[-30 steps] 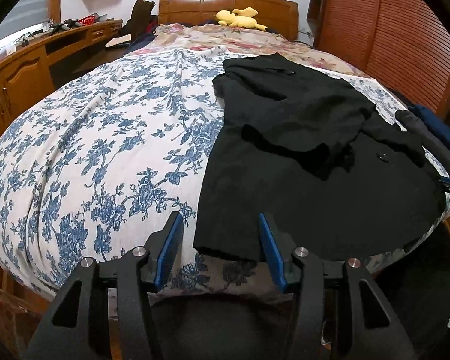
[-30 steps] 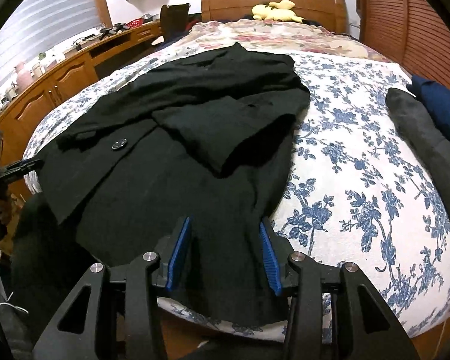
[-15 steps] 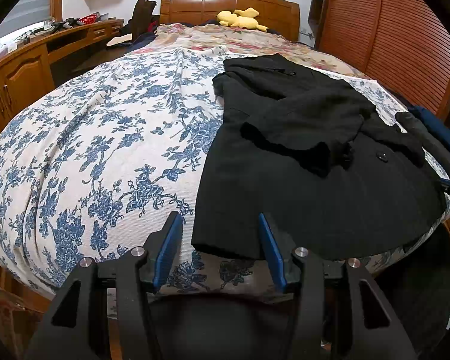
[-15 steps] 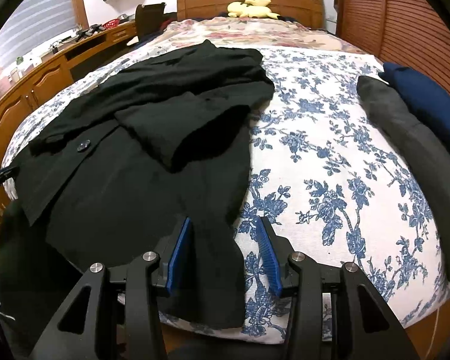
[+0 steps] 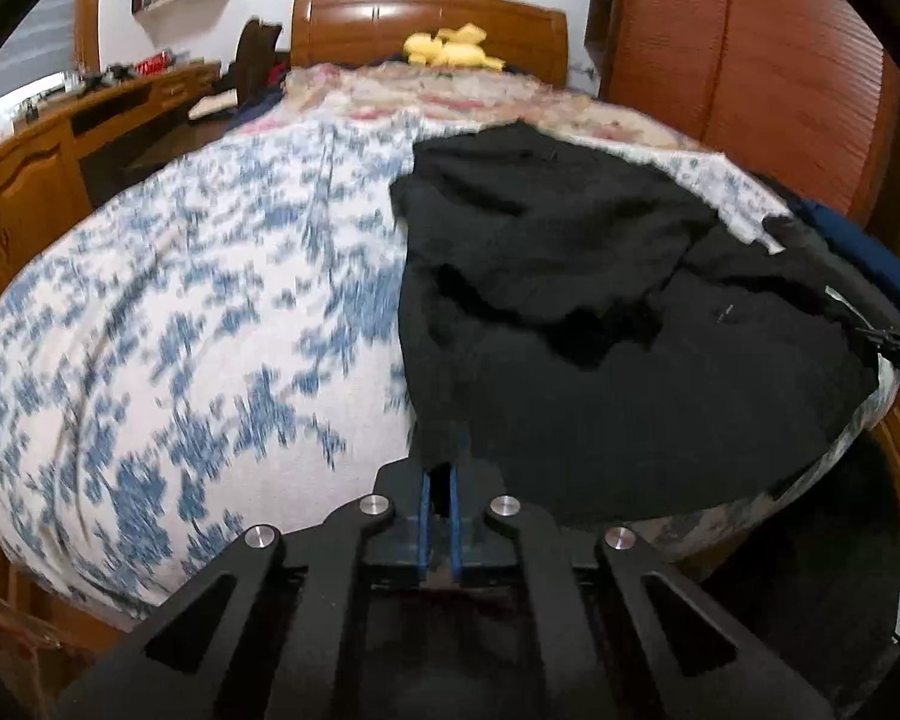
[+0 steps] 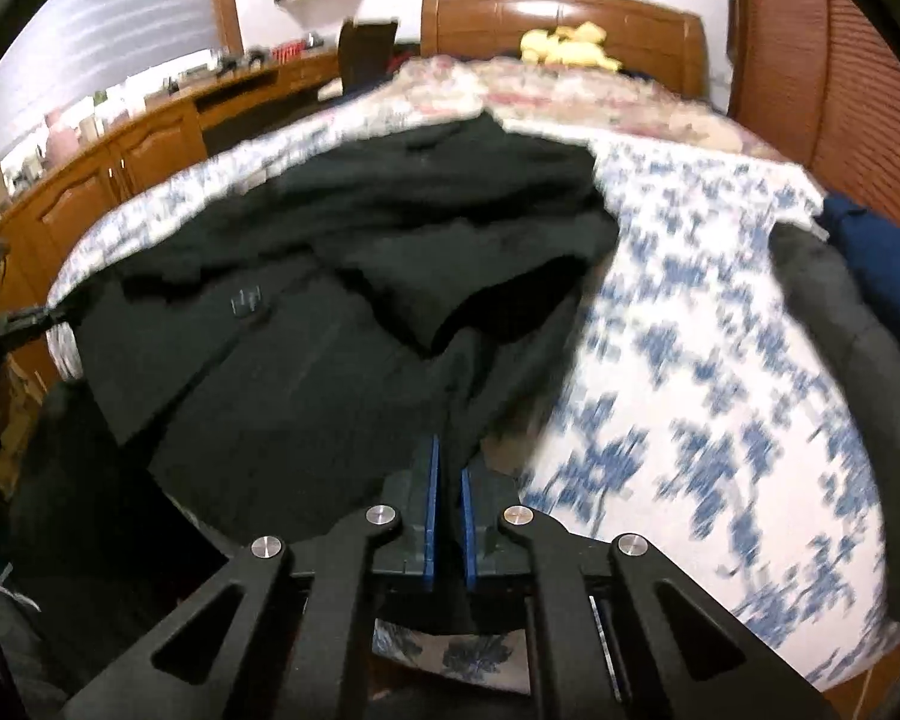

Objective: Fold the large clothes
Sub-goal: 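Lift the hem with both grippers and fold it toward the collar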

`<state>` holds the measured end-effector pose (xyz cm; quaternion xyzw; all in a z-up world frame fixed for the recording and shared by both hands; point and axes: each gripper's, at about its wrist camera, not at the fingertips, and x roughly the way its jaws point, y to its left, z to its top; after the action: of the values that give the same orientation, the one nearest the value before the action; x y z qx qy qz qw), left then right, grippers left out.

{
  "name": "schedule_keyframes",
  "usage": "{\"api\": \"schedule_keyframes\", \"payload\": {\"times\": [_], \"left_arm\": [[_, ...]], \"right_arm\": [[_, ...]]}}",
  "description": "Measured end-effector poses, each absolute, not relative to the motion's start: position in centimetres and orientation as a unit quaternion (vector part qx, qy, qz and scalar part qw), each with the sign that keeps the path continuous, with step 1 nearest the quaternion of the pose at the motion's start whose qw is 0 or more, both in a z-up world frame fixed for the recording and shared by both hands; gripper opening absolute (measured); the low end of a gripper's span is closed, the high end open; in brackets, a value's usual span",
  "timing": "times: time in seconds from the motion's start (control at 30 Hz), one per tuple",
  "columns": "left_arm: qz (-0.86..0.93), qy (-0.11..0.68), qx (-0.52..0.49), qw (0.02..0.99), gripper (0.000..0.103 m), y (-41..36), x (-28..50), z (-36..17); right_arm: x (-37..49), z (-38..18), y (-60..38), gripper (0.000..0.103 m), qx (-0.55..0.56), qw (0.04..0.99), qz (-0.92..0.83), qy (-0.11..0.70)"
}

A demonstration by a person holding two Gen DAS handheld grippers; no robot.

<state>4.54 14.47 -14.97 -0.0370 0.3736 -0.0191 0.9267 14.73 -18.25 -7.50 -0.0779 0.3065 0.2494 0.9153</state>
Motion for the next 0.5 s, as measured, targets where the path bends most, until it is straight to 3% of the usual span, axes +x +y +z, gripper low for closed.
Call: {"api": "schedule_keyframes", "payload": {"times": [0.5], "left_arm": [[-0.062, 0.209, -0.029, 0.976, 0.004, 12.0, 1.6, 1.8]], "right_arm": [[7.4, 3.3, -23.8, 0.005, -0.058, 0.946, 0.252, 0.195]]}}
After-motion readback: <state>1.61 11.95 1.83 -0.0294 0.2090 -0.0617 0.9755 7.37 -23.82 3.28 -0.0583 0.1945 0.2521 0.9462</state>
